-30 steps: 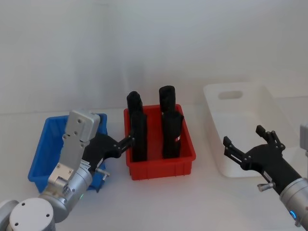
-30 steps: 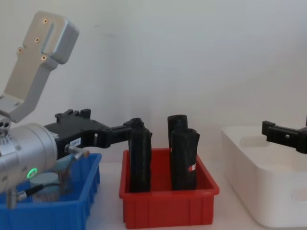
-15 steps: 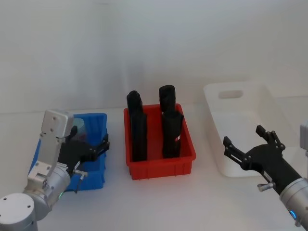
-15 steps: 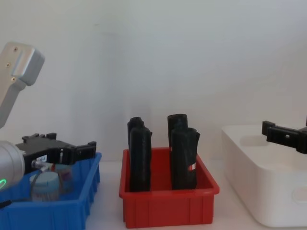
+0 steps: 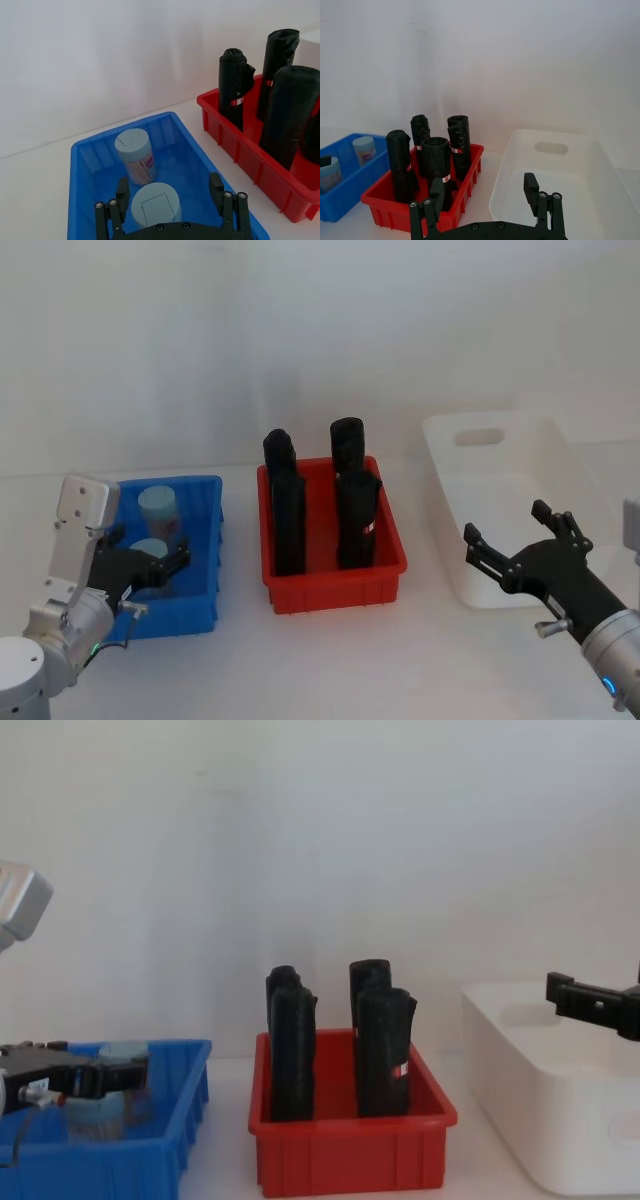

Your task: Pick the cotton swabs from the blue box and place them into the white box.

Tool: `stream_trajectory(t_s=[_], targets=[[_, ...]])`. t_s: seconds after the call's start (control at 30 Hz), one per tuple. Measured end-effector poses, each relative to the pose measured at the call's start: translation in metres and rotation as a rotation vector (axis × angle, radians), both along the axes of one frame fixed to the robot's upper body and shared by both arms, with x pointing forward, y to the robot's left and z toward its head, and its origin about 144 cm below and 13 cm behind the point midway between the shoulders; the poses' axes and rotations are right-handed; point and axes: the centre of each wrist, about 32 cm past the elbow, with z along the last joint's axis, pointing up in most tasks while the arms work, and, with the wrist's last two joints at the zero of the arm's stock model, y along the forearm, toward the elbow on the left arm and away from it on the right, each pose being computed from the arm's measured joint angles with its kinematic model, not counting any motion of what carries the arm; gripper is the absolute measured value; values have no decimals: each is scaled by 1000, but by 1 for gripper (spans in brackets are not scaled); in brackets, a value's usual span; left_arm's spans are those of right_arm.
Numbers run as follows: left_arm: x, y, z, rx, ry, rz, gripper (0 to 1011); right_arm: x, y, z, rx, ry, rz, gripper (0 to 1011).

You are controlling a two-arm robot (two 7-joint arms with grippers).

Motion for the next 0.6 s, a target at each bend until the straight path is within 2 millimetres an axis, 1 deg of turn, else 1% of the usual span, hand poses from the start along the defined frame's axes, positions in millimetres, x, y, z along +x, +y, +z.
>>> stream_trajectory(t_s=[0.27,0.6], targets=[[7,11,-4,5,38,12,1004,0,0,0,0,0,0,1002],[15,19,-7,-4,66,7,1004,0,0,0,0,0,0,1002]])
